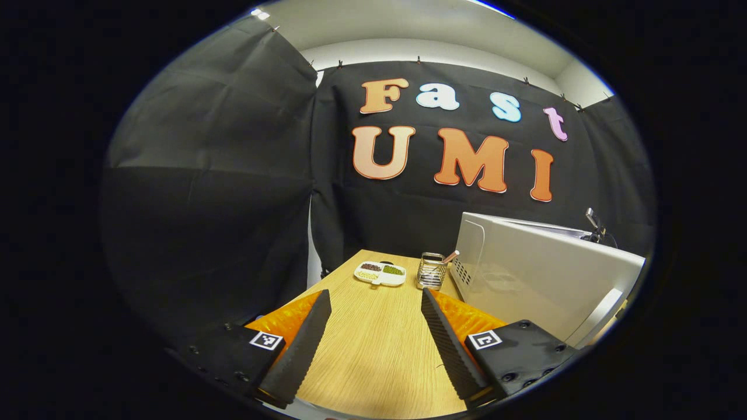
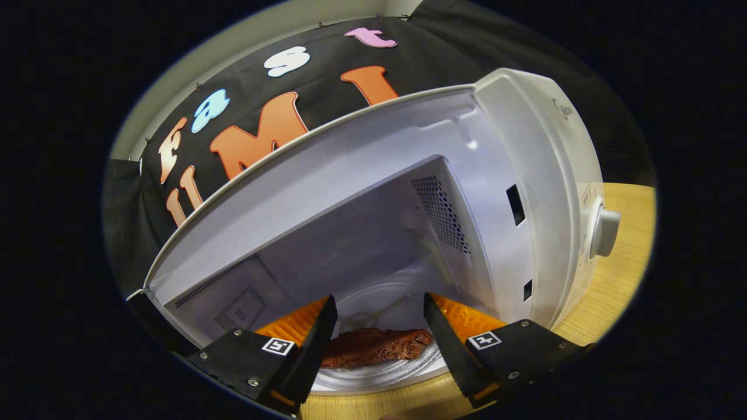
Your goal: Open the microwave oven with the left hand, put the food in, and close the microwave oven.
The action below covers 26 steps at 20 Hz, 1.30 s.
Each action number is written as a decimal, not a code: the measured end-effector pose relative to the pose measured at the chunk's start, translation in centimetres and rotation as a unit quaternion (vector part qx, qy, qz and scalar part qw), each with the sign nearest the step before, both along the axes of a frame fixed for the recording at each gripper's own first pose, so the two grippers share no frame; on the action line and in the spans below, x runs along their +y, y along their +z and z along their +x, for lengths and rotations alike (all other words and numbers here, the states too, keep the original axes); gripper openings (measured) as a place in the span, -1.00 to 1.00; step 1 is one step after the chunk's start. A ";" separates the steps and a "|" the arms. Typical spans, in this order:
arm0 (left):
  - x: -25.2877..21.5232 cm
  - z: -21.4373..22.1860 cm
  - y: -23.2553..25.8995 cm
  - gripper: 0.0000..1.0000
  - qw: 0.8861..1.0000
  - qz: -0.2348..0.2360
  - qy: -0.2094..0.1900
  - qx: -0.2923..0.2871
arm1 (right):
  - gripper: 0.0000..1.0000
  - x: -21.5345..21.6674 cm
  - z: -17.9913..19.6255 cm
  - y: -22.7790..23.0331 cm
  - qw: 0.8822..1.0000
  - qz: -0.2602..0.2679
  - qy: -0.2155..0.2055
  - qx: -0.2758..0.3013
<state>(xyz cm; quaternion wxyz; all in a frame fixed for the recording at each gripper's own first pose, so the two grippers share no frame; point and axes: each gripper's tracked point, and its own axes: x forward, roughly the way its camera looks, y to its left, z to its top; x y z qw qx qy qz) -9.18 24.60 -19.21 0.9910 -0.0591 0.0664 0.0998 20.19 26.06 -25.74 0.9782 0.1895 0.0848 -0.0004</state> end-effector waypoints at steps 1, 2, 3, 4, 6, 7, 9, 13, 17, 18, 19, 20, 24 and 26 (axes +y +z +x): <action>-0.3 0.0 0.1 0.94 1.000 0.001 -0.002 -0.002 | 0.87 -0.1 -0.4 0.5 1.000 -0.008 0.002 -0.006; -0.6 -0.1 0.4 0.94 1.000 0.003 -0.004 -0.004 | 0.87 -0.1 -0.9 1.1 1.000 -0.017 0.006 -0.010; -0.7 -0.2 0.7 0.94 1.000 0.005 -0.005 -0.007 | 0.89 -0.2 -1.4 1.6 1.000 -0.027 0.010 -0.013; -0.8 -0.3 1.0 0.94 1.000 0.006 -0.006 -0.010 | 0.89 -0.2 -1.9 2.2 0.999 -0.037 0.017 -0.014; -1.3 -0.4 1.4 0.94 1.000 0.008 -0.010 -0.016 | 0.89 -0.5 -3.4 3.0 0.997 -0.061 0.033 -0.016; -1.4 -0.5 1.6 0.94 1.000 0.008 -0.011 -0.018 | 0.89 -0.7 -4.3 3.3 0.996 -0.073 0.041 -0.014; -1.6 -0.6 1.7 0.94 1.000 0.012 -0.010 -0.015 | 0.89 -1.4 -6.2 4.4 0.994 -0.091 0.052 -0.011; -2.8 -0.2 2.4 0.93 0.999 0.013 -0.026 -0.025 | 0.89 -2.8 -10.6 9.2 0.989 -0.110 0.082 -0.046; -3.3 0.4 2.3 0.94 0.999 0.012 -0.033 -0.024 | 0.89 -6.1 -14.5 13.5 0.981 -0.149 0.103 -0.071; -3.6 0.4 2.1 0.94 0.999 0.006 -0.035 -0.019 | 0.89 -7.2 -15.6 14.6 0.979 -0.155 0.109 -0.077; -3.7 0.4 1.6 0.94 0.999 0.002 -0.034 -0.013 | 0.89 -8.4 -16.4 15.4 0.978 -0.158 0.112 -0.079; -4.0 0.3 1.4 0.94 0.999 -0.003 -0.035 -0.010 | 0.89 -9.8 -17.1 16.1 0.978 -0.159 0.110 -0.079; -5.6 0.2 1.7 0.43 0.998 -0.011 -0.056 -0.016 | 0.89 -16.2 -19.6 18.8 0.978 -0.178 0.076 -0.084; -5.8 0.5 2.0 -0.03 0.998 -0.015 -0.060 -0.024 | 0.88 -19.6 -20.6 20.2 0.974 -0.201 0.043 -0.094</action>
